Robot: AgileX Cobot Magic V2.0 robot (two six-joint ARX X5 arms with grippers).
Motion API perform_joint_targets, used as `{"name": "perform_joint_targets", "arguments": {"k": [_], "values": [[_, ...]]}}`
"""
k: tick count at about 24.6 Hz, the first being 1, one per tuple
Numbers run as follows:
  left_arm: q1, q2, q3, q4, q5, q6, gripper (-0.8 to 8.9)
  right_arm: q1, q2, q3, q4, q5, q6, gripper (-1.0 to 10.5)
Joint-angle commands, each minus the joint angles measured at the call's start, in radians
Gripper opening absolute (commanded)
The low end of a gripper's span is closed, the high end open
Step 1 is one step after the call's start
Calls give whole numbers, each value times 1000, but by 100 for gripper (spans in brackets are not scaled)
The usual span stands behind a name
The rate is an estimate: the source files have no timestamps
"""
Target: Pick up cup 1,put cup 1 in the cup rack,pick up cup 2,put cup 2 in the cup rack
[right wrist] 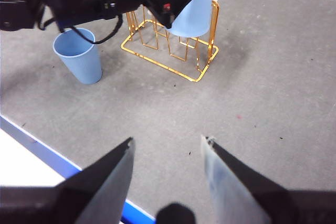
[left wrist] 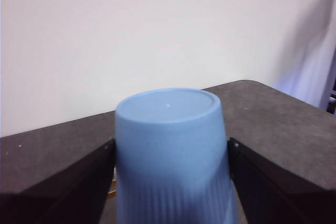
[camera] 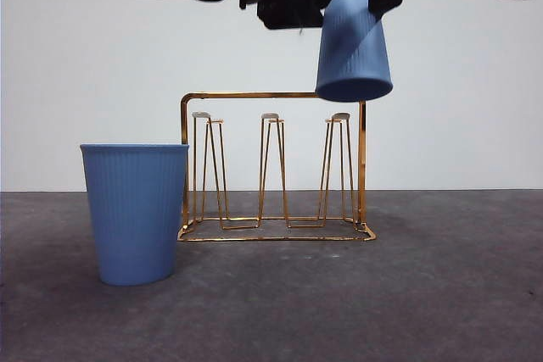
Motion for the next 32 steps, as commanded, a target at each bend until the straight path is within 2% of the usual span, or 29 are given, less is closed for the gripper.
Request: {"name": "perform_joint_targets", "arguments": {"k": [1, 16, 28, 32], "values": [[17, 21, 3, 21, -7, -24, -6, 0, -3, -9, -1, 0, -8, 221], [42, 73, 3, 26, 20, -69, -6, 0, -3, -9, 6, 0, -31, 220], [41, 134, 3, -34, 23, -165, -6, 0, -3, -9, 8, 1, -34, 220], [36, 146, 3, -51, 22, -174, -6, 0, -3, -9, 13, 1, -37, 220]]}}
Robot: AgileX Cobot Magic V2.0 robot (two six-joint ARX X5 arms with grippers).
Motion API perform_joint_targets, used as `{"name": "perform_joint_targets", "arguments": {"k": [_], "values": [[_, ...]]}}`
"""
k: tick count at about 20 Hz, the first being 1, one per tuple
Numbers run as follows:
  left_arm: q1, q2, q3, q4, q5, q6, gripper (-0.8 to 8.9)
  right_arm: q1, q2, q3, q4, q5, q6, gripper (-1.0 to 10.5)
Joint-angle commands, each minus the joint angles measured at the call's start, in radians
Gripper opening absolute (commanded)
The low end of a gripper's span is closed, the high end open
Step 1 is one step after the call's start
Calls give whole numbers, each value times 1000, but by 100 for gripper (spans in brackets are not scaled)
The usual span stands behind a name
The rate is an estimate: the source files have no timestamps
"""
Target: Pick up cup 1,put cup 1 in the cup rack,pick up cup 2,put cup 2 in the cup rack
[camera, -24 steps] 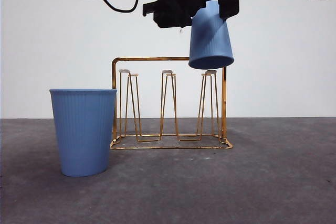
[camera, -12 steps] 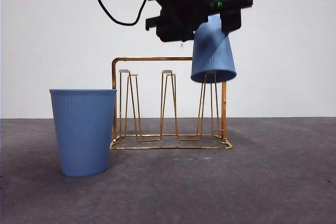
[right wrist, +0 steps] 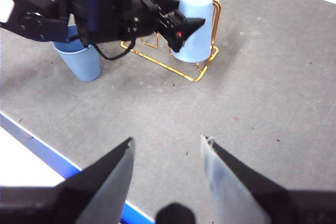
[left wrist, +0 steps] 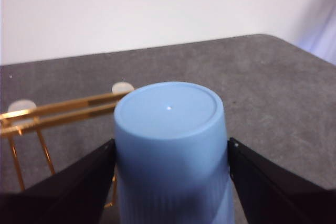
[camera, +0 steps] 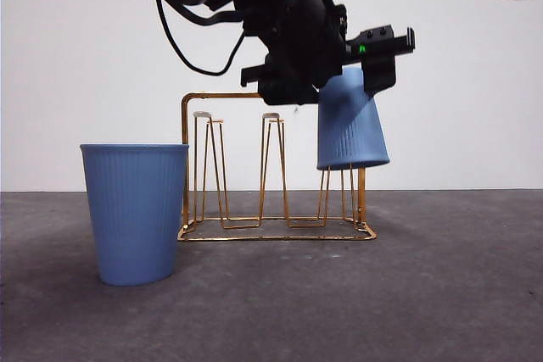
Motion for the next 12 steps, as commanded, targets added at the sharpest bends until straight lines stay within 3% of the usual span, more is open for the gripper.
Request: {"name": "perform_joint_targets", "arguments": {"k": [1, 12], "values": [[-3, 14, 3, -9, -5, -27, -6, 0, -2, -8, 12, 1, -11, 220], [-7, 31, 3, -113, -10, -85, -6, 0, -2, -8, 13, 0, -15, 220]]}}
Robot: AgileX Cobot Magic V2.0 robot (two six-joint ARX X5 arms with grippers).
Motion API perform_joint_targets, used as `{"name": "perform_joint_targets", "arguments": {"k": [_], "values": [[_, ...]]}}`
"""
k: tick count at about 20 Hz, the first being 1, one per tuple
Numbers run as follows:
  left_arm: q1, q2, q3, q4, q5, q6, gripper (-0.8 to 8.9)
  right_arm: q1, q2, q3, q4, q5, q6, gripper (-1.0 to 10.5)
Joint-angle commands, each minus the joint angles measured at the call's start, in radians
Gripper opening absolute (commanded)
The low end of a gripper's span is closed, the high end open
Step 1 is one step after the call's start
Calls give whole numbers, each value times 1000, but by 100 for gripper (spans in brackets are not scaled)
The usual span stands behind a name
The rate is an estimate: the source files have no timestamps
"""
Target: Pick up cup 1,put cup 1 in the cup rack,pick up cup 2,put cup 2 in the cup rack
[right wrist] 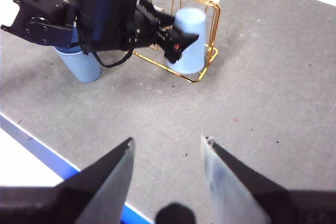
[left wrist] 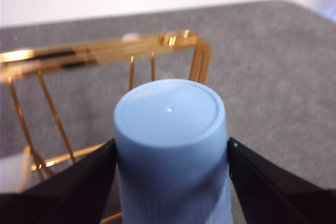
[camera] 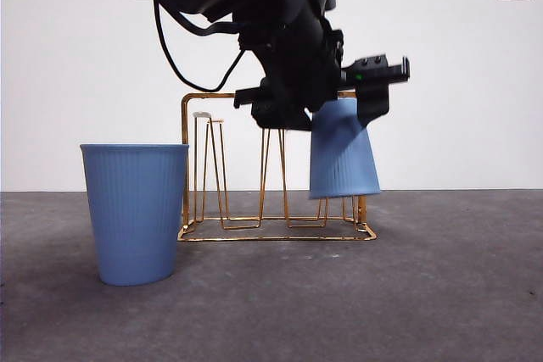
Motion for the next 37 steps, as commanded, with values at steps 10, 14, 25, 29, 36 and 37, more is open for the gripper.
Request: {"name": "perform_joint_targets", "arguments": {"k": [10, 14, 25, 29, 36, 37], "values": [[-11, 27, 3, -72, 9, -79, -6, 0, -2, -8, 9, 0, -12, 220], [-9, 27, 3, -97, 45, -85, 3, 0, -2, -8, 9, 0, -19, 220], [-9, 27, 3, -117, 72, -92, 380, 0, -2, -8, 8, 0, -19, 220], [-8, 27, 3, -147, 84, -120, 383, 0, -2, -8, 8, 0, -19, 220], [-9, 26, 4, -162, 111, -127, 387, 0, -2, -8, 8, 0, -19, 220], [-9, 26, 4, -166, 113, -134, 387, 0, -2, -8, 8, 0, -20, 220]]}}
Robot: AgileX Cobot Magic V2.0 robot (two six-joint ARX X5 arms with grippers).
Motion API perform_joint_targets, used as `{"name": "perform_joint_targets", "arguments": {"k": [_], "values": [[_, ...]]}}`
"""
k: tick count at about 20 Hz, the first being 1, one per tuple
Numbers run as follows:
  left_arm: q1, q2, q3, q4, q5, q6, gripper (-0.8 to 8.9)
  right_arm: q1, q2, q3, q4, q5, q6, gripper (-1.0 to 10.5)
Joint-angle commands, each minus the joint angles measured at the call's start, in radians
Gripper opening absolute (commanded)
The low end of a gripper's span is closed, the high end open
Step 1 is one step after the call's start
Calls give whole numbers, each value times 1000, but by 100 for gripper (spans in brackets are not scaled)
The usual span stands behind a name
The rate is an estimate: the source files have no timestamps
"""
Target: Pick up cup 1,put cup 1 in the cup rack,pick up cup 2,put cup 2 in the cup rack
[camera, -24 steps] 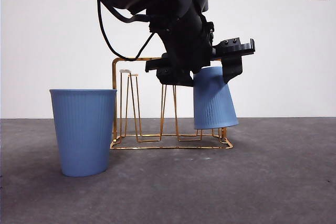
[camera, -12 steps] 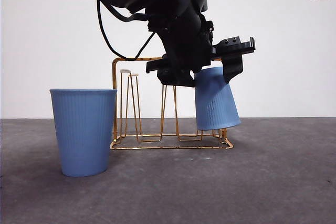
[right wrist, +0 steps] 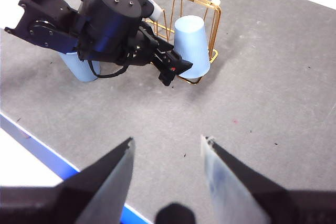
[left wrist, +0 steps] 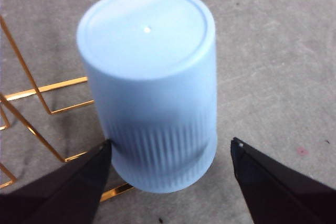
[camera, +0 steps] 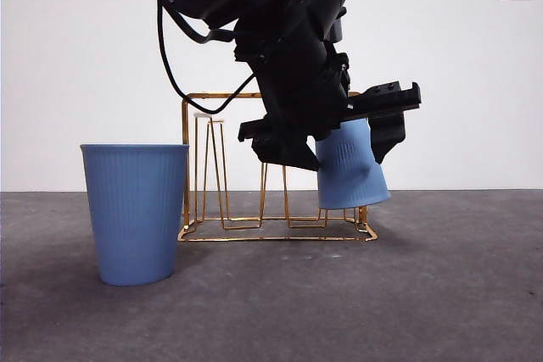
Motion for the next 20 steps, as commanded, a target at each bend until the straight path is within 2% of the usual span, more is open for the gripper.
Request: {"name": "perform_joint_targets", "arguments": {"k": [1, 6, 14, 17, 20], "values": [[-1, 7, -7, -10, 24, -23, 387, 0, -2, -8, 6, 0, -5, 220], [-5, 3, -6, -121, 147, -74, 386, 0, -2, -8, 7, 0, -5, 220], [-73, -81, -6, -201, 344, -126, 377, 0, 1, -8, 10, 0, -2, 220], [-121, -198, -6, -231, 391, -122, 377, 0, 20, -8, 45, 0, 27, 220], [-161, -379, -6, -307, 360, -50, 377, 0, 64, -8, 89, -11, 63, 220]]}}
